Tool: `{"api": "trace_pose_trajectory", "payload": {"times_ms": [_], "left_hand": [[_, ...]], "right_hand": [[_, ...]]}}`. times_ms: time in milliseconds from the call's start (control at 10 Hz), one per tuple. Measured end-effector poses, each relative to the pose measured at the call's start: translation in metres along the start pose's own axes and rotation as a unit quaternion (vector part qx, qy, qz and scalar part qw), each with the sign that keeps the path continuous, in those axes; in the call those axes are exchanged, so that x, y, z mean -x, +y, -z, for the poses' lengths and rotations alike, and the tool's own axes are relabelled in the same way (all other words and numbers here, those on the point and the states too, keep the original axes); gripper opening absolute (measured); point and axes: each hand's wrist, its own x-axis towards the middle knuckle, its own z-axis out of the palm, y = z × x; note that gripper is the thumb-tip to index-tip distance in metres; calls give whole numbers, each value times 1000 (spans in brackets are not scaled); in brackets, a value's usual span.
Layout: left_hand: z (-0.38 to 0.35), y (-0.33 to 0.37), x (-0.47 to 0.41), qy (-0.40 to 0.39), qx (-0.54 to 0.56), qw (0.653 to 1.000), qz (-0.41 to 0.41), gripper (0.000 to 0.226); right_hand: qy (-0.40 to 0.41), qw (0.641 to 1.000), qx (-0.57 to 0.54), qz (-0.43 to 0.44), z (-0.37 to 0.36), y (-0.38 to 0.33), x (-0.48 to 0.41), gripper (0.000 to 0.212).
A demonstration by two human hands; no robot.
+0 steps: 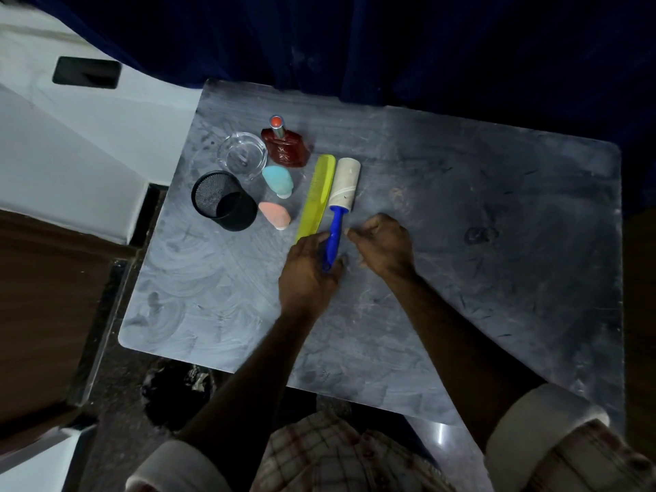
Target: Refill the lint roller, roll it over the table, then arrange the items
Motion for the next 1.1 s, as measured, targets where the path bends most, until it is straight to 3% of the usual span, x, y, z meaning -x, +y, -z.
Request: {"api": "trace_pose_trajectory", "payload": {"times_ms": [300, 500, 600, 800, 1100], "left_hand": [[10, 8, 5, -2, -32, 999, -7, 60], [34, 18, 33, 46, 62, 994, -76, 50], [54, 18, 46, 121, 76, 981, -130, 52], [109, 11, 37, 240, 3, 963, -125, 72], [156, -8, 29, 256, -91, 957, -104, 75]], "right_hand": [[26, 997, 56, 43, 8, -5, 16, 36], [27, 983, 117, 138, 12, -9, 33, 36], [63, 964, 159, 202, 13, -14, 45, 41], [125, 922, 222, 291, 21, -29, 56, 52], [170, 896, 264, 315, 17, -36, 83, 68]]}}
